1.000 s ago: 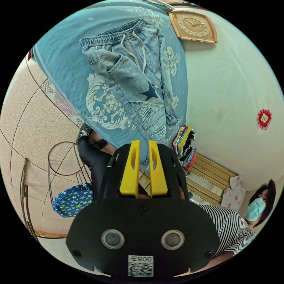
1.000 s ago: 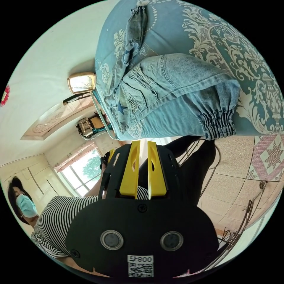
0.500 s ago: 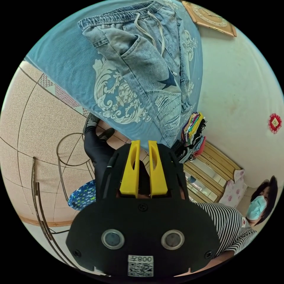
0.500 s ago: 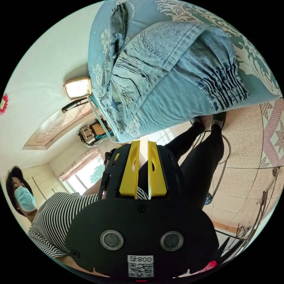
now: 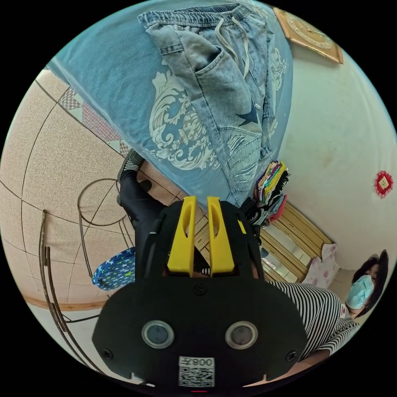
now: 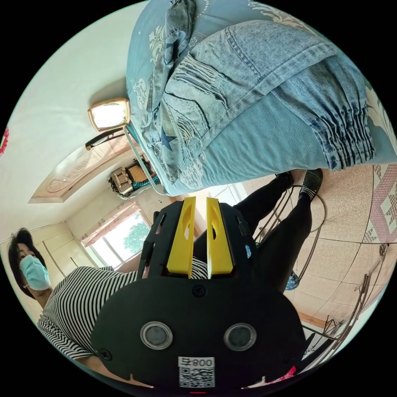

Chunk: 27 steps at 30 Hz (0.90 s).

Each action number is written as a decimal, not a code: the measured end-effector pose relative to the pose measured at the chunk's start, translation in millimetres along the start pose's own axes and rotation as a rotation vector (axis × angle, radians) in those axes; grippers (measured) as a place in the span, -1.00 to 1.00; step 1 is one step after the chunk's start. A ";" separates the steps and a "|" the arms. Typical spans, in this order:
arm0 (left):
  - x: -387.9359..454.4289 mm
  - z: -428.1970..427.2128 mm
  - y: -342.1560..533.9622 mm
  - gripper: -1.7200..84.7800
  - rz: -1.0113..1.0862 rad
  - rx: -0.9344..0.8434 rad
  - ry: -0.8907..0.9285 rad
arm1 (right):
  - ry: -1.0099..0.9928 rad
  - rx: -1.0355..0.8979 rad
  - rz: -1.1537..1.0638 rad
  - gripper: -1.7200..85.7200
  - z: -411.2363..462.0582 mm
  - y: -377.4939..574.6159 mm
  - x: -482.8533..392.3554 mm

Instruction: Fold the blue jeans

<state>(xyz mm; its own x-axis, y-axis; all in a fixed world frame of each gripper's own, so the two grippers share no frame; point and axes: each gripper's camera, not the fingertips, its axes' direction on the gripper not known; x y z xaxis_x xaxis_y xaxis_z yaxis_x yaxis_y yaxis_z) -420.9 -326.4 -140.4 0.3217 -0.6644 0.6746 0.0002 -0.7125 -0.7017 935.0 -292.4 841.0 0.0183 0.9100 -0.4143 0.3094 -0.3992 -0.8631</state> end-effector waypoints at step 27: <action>-52.3 -88.6 -49.0 -0.87 0.038 0.366 0.130 | -0.091 0.359 -0.047 -0.81 -126.9 106.8 101.3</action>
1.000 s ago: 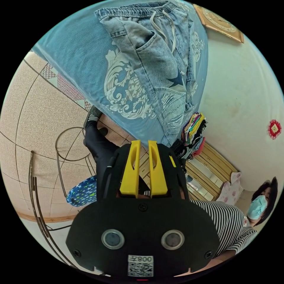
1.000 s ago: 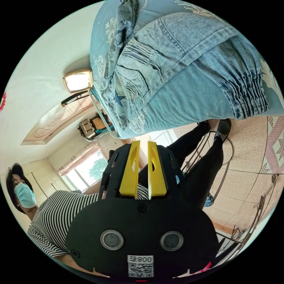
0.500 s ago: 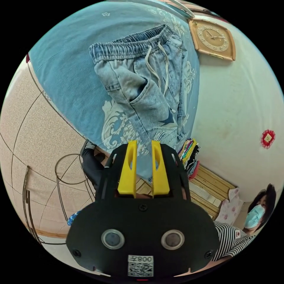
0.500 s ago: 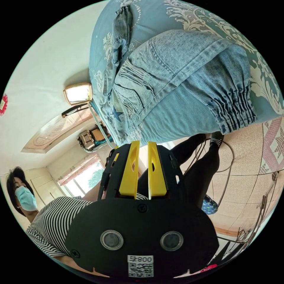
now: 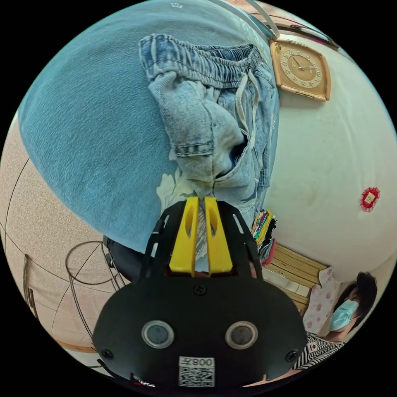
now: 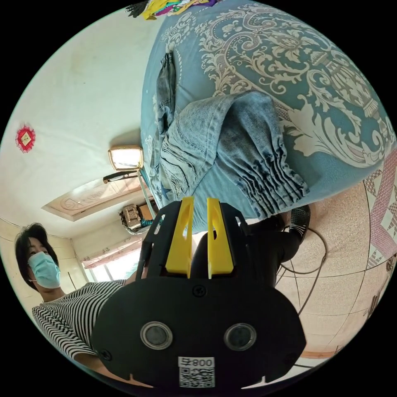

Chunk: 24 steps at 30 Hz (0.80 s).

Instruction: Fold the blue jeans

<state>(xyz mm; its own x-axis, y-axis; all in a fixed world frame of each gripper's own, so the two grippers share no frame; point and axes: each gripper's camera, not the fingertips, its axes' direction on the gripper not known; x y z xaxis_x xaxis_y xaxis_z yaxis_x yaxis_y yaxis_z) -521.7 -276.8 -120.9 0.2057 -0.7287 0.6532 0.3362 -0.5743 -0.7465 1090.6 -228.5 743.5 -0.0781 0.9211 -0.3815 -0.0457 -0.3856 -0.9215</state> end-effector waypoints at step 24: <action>48.4 -110.7 93.3 -0.95 0.282 0.073 0.251 | 0.432 0.185 -0.164 -0.89 -39.7 77.0 -19.3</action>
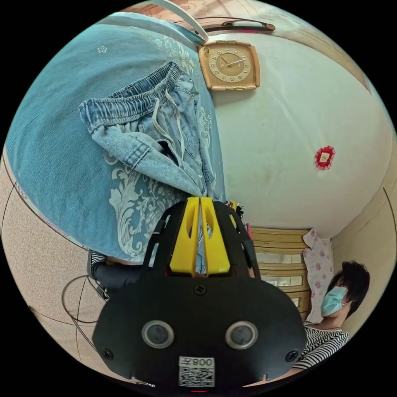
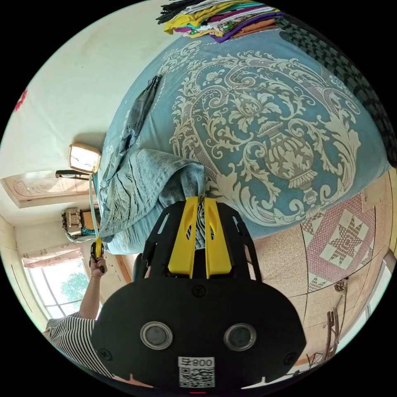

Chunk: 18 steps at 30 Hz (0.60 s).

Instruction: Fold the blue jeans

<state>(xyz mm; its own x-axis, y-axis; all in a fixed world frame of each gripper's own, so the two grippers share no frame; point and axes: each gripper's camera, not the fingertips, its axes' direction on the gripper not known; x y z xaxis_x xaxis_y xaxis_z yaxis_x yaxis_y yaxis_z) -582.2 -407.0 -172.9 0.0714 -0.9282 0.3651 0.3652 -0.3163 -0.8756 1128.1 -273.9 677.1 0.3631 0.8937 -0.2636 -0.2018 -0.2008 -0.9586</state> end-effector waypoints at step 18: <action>62.2 -58.7 45.0 -0.96 0.085 0.028 0.003 | 0.379 0.182 -0.697 -0.94 -175.9 45.9 -147.6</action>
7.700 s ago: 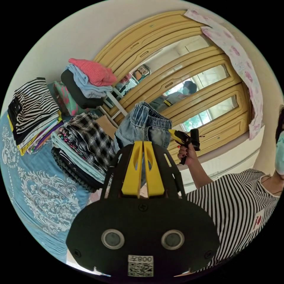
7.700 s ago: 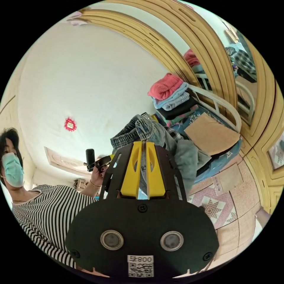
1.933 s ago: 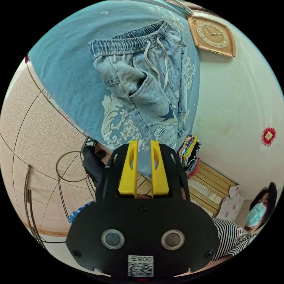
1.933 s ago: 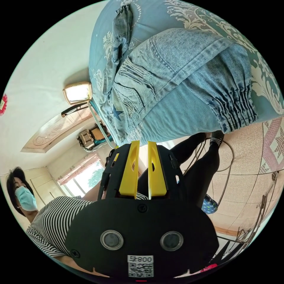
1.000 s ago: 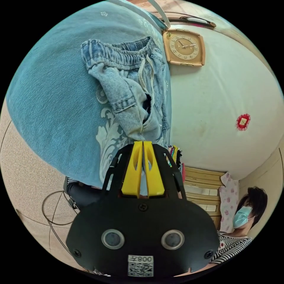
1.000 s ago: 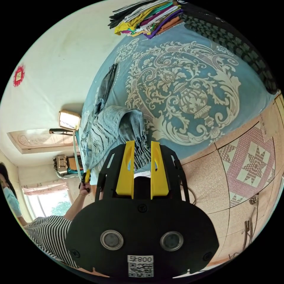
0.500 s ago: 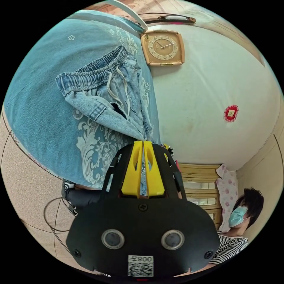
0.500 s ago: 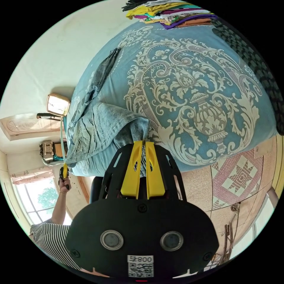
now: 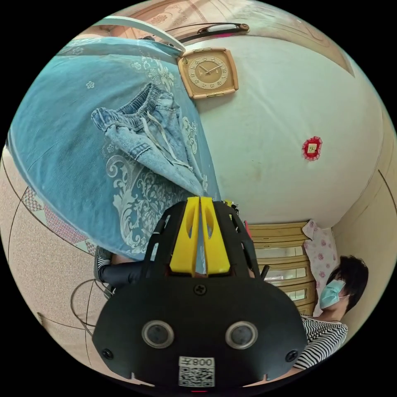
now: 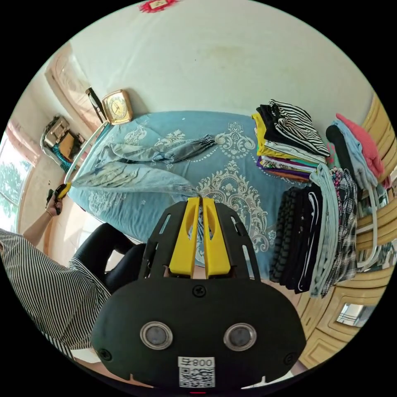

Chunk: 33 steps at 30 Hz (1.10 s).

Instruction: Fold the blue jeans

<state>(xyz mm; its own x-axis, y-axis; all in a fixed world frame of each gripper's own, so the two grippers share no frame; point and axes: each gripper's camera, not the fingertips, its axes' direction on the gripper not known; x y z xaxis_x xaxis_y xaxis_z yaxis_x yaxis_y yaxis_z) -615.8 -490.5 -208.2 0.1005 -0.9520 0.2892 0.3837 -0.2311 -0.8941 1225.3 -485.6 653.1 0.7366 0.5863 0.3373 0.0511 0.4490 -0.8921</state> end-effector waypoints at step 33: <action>-15.7 12.8 39.9 -0.95 -0.162 -0.044 -0.160 | -0.296 -0.320 0.655 -0.88 125.0 91.9 37.3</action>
<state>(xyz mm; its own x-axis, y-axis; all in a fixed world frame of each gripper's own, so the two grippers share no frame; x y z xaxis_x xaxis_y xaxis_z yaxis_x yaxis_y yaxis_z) -590.3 -482.2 -244.0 0.1869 -0.8583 0.4779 0.3663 -0.3905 -0.8446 1173.2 -338.1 621.3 0.4761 0.8398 -0.2610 -0.1062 -0.2397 -0.9650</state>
